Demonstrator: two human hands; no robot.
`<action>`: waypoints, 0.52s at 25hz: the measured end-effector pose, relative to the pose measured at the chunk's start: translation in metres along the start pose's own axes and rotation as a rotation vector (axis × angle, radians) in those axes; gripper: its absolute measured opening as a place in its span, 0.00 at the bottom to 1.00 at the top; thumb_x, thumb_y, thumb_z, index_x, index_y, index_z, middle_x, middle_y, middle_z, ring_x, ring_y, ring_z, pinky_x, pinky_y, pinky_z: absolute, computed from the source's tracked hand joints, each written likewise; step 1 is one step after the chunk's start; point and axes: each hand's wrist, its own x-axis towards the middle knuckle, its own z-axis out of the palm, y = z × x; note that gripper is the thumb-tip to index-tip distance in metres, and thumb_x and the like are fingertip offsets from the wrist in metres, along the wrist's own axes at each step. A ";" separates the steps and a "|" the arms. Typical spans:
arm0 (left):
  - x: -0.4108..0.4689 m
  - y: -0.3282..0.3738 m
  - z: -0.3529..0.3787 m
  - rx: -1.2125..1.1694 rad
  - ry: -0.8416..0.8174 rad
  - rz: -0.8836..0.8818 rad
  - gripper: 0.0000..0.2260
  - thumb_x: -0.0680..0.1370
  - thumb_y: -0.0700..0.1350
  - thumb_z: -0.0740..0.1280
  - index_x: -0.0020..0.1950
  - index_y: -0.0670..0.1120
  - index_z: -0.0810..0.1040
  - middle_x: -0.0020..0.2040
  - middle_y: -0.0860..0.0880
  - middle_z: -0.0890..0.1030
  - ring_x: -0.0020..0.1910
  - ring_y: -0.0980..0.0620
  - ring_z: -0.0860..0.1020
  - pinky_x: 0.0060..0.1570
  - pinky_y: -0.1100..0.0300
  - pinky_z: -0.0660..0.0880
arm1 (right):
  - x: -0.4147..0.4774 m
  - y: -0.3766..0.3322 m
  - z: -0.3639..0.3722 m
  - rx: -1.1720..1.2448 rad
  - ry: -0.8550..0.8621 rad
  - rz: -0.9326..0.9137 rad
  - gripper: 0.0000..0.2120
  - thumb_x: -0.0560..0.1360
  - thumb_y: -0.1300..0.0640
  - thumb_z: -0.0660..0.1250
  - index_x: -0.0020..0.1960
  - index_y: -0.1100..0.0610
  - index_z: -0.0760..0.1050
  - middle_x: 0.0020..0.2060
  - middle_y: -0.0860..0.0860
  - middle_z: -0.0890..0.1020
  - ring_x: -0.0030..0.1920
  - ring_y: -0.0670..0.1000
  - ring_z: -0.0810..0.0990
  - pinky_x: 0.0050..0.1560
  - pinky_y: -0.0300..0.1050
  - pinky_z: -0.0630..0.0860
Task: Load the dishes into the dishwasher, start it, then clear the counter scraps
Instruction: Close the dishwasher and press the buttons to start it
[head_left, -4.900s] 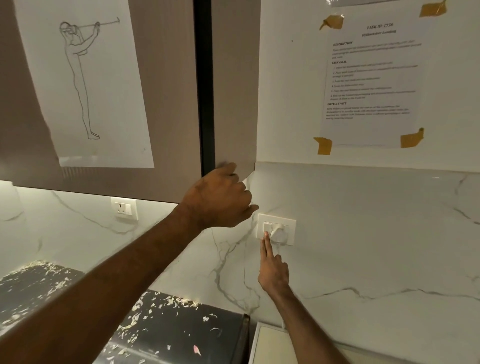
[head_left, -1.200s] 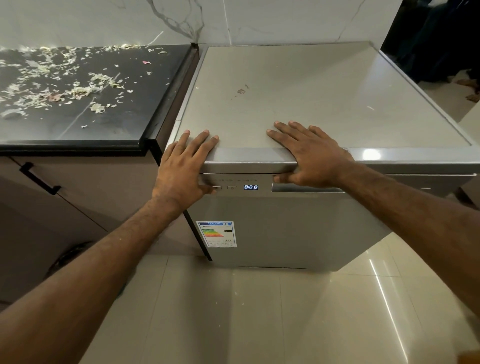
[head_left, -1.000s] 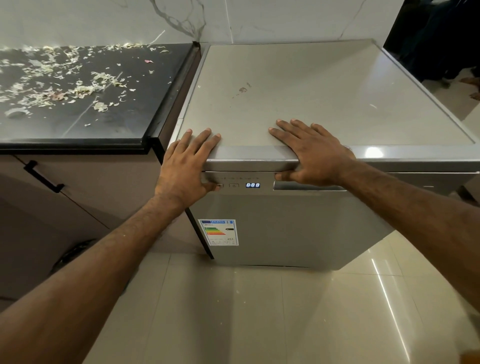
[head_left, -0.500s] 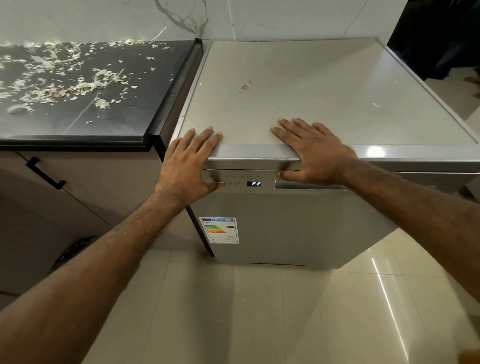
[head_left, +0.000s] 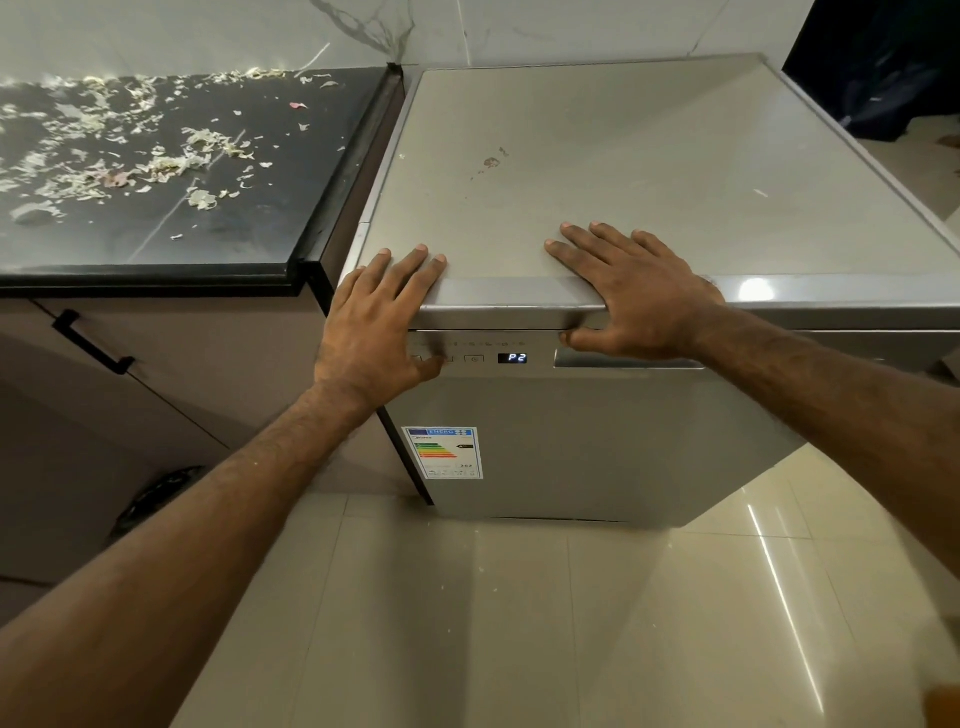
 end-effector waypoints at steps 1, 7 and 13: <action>-0.001 0.000 0.001 0.002 0.003 0.006 0.47 0.67 0.61 0.76 0.79 0.49 0.58 0.78 0.47 0.62 0.76 0.42 0.60 0.75 0.44 0.57 | 0.000 0.001 0.000 0.002 -0.004 0.000 0.47 0.70 0.29 0.58 0.80 0.45 0.43 0.81 0.47 0.47 0.80 0.52 0.48 0.78 0.58 0.49; -0.027 0.012 0.024 -0.033 0.114 -0.017 0.48 0.65 0.61 0.74 0.78 0.44 0.59 0.76 0.42 0.60 0.77 0.40 0.56 0.76 0.40 0.47 | -0.001 0.002 -0.001 -0.003 0.006 -0.001 0.46 0.71 0.30 0.60 0.80 0.44 0.43 0.81 0.46 0.48 0.80 0.51 0.48 0.78 0.57 0.50; -0.025 0.013 0.039 -0.026 0.252 -0.043 0.39 0.70 0.58 0.69 0.76 0.46 0.59 0.75 0.42 0.63 0.76 0.40 0.59 0.76 0.40 0.48 | 0.001 0.000 0.000 -0.003 0.021 0.012 0.46 0.68 0.28 0.57 0.80 0.43 0.45 0.80 0.44 0.49 0.80 0.50 0.50 0.77 0.56 0.51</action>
